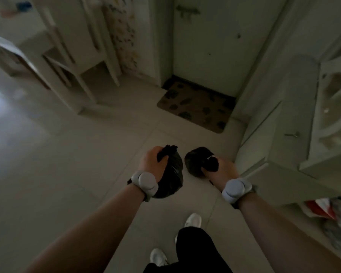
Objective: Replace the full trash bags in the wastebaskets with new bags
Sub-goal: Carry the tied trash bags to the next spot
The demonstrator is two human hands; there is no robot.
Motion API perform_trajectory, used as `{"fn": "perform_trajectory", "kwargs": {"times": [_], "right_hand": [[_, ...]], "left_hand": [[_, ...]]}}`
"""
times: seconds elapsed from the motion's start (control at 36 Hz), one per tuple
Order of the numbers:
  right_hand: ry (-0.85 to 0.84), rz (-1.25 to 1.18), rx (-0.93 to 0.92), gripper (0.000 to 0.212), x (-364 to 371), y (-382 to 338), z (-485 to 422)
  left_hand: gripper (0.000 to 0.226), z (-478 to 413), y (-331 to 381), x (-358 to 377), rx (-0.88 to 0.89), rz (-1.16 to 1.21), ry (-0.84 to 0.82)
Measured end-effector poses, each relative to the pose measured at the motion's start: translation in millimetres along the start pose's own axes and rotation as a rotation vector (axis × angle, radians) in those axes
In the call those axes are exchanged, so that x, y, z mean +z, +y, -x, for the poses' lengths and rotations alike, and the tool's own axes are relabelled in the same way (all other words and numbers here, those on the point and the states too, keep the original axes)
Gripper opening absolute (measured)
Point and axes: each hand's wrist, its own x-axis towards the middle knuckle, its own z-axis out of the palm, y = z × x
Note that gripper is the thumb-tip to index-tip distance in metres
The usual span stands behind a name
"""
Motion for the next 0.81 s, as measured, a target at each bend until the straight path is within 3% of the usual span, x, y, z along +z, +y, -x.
{"fn": "perform_trajectory", "kwargs": {"times": [0.19,0.36,0.44,0.53,0.81], "right_hand": [[0.02,-0.038,0.12,0.024,-19,36,-86],[-0.093,0.028,0.189,0.017,-38,52,-155],[-0.071,-0.013,0.187,0.019,-51,55,-175],[-0.047,-0.001,0.253,0.034,-55,69,-210],[-0.031,-0.129,0.526,0.035,-56,91,-286]], "left_hand": [[0.014,-114,28,32,0.041,-0.037,-0.072],[0.018,-192,60,61,-0.01,-0.022,-0.191],[0.018,-229,74,77,-0.014,-0.017,-0.21],[0.018,-275,84,103,0.016,-0.045,-0.277],[0.033,-389,109,166,0.048,-0.075,-0.48]]}}
